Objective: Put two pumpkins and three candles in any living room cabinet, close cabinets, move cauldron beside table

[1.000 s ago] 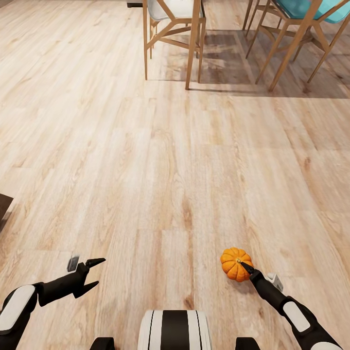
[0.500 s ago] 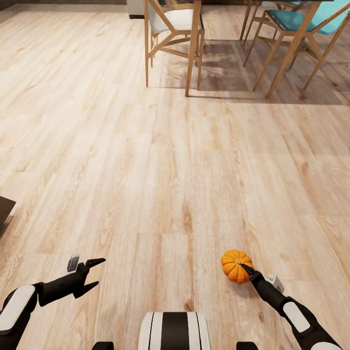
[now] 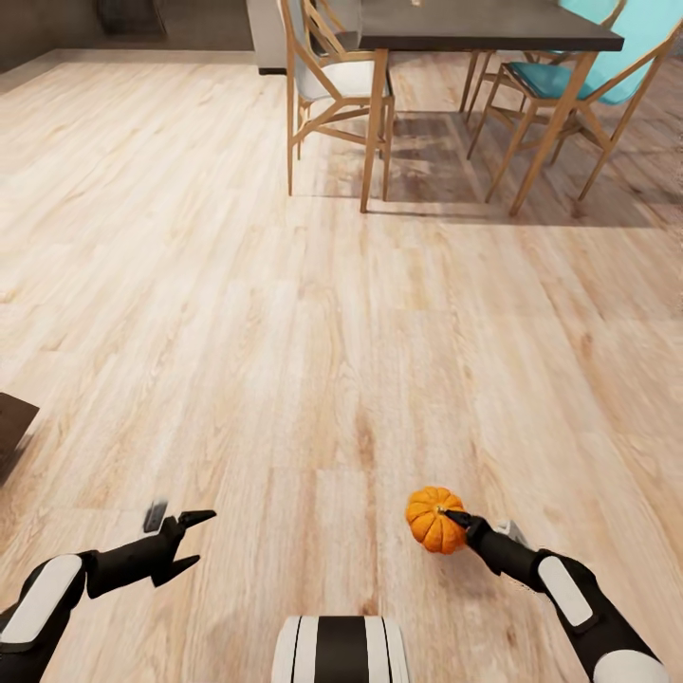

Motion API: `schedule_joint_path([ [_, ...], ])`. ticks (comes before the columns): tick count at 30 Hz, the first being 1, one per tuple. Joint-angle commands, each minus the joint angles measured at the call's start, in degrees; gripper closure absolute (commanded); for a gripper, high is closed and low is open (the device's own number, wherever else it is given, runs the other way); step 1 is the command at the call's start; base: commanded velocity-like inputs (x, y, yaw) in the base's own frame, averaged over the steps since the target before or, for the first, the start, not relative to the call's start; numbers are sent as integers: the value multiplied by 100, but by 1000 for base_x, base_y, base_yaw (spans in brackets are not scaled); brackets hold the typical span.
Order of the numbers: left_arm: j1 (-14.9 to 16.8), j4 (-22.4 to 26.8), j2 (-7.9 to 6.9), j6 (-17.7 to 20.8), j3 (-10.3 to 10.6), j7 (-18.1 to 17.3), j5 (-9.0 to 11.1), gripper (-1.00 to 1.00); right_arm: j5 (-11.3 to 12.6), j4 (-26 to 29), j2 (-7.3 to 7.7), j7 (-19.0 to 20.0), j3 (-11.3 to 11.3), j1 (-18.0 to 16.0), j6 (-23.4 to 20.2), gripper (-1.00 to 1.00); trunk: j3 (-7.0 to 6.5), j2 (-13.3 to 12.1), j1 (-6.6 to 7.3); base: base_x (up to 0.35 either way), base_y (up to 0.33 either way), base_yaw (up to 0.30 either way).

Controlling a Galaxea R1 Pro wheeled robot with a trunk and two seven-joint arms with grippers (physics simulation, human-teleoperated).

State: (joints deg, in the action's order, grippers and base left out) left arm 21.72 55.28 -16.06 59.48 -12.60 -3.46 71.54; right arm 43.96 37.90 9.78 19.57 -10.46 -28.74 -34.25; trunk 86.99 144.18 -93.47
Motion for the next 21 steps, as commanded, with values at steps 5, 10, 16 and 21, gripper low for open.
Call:
schedule_joint_path([
  [5, 5, 1, 2, -8, 45, 65, -198, -100, -9, 793, -62, -862, 278, 1, -771, 100, -111, -7, 13, 0, 0, 0],
  [10, 7, 30, 1, -8, 31, 616, -448, -100, -28, 1909, -52, -1402, 333, 81, -1954, 100, -222, -14, 25, 0, 0, 0],
  [16, 14, 119, 15, 5, 156, 1424, -489, -100, -4, 3455, -65, -2699, 415, 184, -2556, 100, -355, -22, 41, 0, 0, 0],
  [21, 23, 131, 13, -5, 531, 1611, -525, -100, 6, 4154, -76, -3134, 830, 369, -2575, 100, -466, -28, 54, 0, 0, 0],
])
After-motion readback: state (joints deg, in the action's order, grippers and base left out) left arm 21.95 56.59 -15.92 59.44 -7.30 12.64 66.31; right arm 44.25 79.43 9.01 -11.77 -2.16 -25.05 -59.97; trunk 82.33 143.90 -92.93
